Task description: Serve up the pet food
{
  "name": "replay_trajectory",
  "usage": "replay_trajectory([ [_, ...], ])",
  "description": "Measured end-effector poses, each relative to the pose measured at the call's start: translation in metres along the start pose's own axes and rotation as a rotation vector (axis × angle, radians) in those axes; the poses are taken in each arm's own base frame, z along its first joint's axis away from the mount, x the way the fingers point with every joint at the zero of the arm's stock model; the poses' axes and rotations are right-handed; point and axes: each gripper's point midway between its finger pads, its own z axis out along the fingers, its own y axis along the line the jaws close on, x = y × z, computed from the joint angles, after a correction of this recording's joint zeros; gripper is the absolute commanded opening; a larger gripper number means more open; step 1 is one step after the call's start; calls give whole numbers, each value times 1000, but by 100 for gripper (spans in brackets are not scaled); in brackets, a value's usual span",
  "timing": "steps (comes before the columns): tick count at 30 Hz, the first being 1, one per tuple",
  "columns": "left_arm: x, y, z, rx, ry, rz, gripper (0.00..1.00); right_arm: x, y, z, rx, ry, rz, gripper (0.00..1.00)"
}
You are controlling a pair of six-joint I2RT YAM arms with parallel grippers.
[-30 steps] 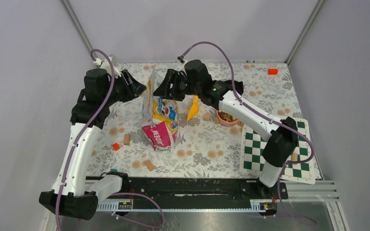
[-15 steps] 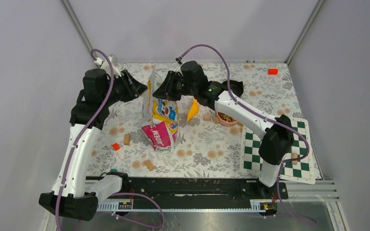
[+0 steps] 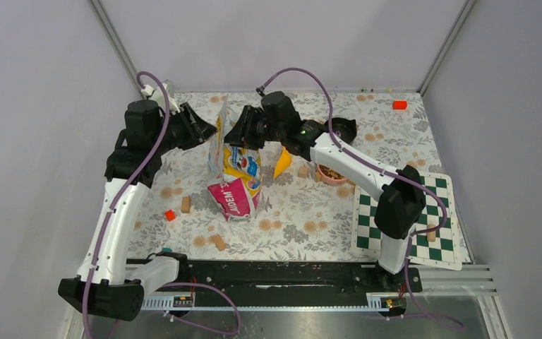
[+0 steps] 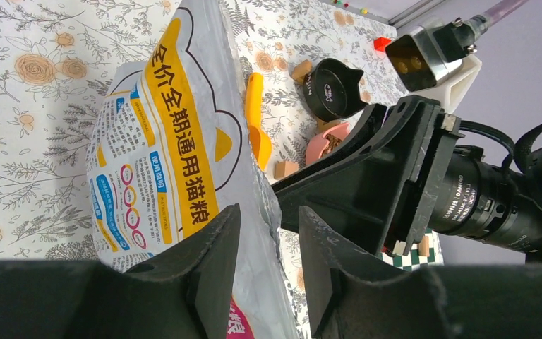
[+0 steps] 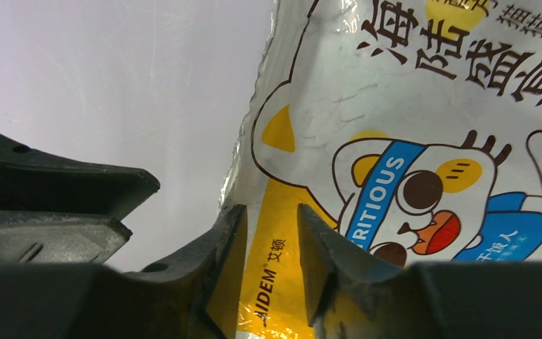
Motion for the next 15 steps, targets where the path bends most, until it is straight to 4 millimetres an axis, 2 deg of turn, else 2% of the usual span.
replay_trajectory([
  [9,-2,5,1,-20,-9,1,37,-5,2,-2,1,-26,-5,65],
  [12,-4,8,1,-35,-18,0,37,-9,12,-5,-32,-41,-11,63],
  [15,-5,10,1,-44,-24,0,37,-12,21,-7,-66,-49,-15,54],
])
